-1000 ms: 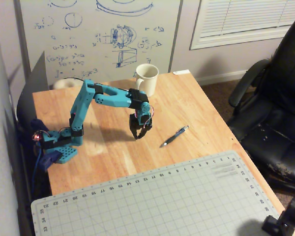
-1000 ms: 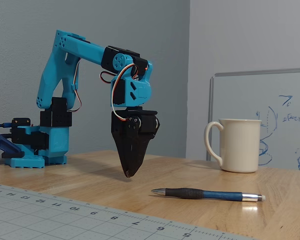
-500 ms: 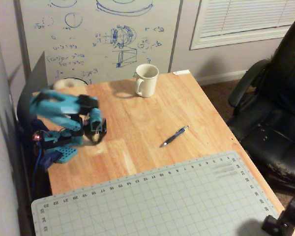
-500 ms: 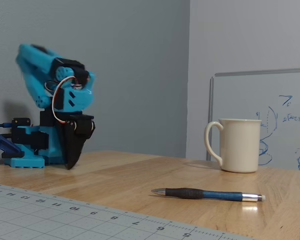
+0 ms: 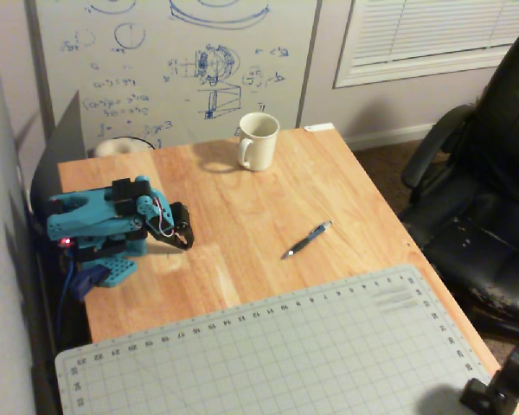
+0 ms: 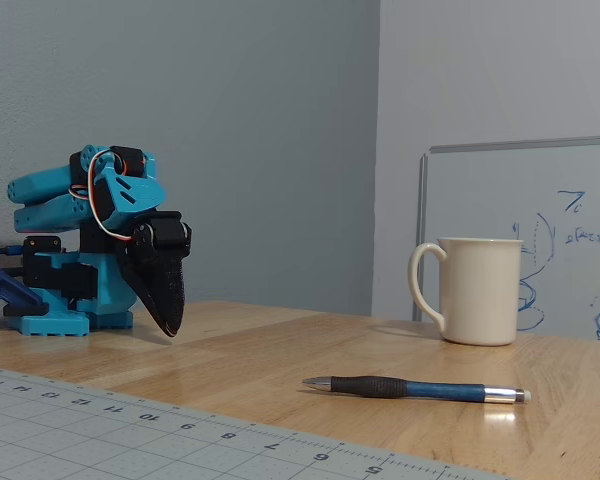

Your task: Touch the pen.

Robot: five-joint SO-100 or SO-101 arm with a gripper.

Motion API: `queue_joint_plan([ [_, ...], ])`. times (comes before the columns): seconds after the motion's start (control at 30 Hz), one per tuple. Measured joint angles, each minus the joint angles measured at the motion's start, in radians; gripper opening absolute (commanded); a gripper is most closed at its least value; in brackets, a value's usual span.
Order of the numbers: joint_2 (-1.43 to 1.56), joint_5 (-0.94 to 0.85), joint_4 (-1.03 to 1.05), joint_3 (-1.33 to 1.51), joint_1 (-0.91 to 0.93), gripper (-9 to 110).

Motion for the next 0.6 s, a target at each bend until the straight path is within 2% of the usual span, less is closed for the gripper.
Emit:
queue_joint_plan([
  [0.6,0.049,0.0,0.005,0.0,0.0,1],
])
